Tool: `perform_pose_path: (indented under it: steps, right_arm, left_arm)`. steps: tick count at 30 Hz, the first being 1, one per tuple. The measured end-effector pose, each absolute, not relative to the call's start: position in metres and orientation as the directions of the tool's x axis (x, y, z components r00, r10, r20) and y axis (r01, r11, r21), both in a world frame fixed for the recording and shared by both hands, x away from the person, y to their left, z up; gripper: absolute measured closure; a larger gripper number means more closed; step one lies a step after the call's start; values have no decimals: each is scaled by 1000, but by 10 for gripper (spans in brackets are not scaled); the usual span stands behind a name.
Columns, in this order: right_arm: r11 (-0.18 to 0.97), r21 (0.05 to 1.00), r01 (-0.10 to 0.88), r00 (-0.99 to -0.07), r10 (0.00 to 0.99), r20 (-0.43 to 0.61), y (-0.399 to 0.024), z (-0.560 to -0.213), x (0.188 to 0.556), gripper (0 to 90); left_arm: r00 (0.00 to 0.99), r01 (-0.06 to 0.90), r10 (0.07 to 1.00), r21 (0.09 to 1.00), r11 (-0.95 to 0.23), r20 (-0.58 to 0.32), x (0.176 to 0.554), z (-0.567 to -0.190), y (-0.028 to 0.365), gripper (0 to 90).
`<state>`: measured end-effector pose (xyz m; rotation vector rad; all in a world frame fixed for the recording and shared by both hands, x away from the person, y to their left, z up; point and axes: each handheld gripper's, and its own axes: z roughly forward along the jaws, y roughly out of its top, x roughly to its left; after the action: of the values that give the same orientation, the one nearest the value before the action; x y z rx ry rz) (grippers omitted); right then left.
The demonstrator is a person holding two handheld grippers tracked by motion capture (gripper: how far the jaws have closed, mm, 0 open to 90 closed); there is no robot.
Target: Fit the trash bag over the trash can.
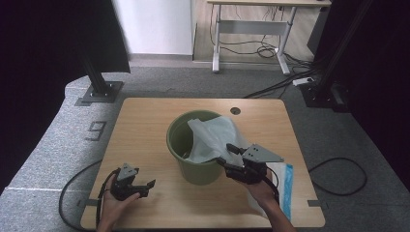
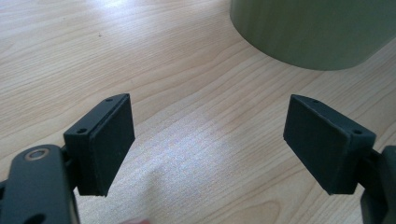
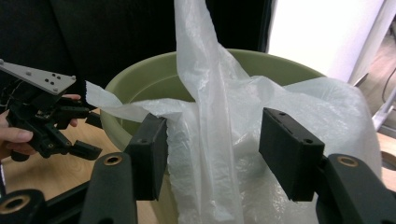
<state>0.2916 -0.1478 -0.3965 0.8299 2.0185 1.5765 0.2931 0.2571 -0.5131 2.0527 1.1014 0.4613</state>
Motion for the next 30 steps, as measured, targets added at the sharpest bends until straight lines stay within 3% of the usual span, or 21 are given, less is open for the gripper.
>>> perform_pose_path:
  steps: [8,14,22,30]
  right_arm:
    - [187,970,155,-741,672,-11,-153,-384,280,443]
    - [194,970,150,-751,660,-15,-163,-385,269,394]
    - [179,972,149,-726,688,-16,-190,-400,249,344]
    - [159,962,223,-674,738,34,-221,-435,236,324]
  left_arm:
    - [566,549,824,763,-341,-39,292,-511,257,162]
    - [567,551,822,761,-342,-40,292,-512,257,162]
    - [567,551,822,762,-340,-43,291,-512,257,162]
    - [567,538,823,775,-332,-41,290,-508,256,166]
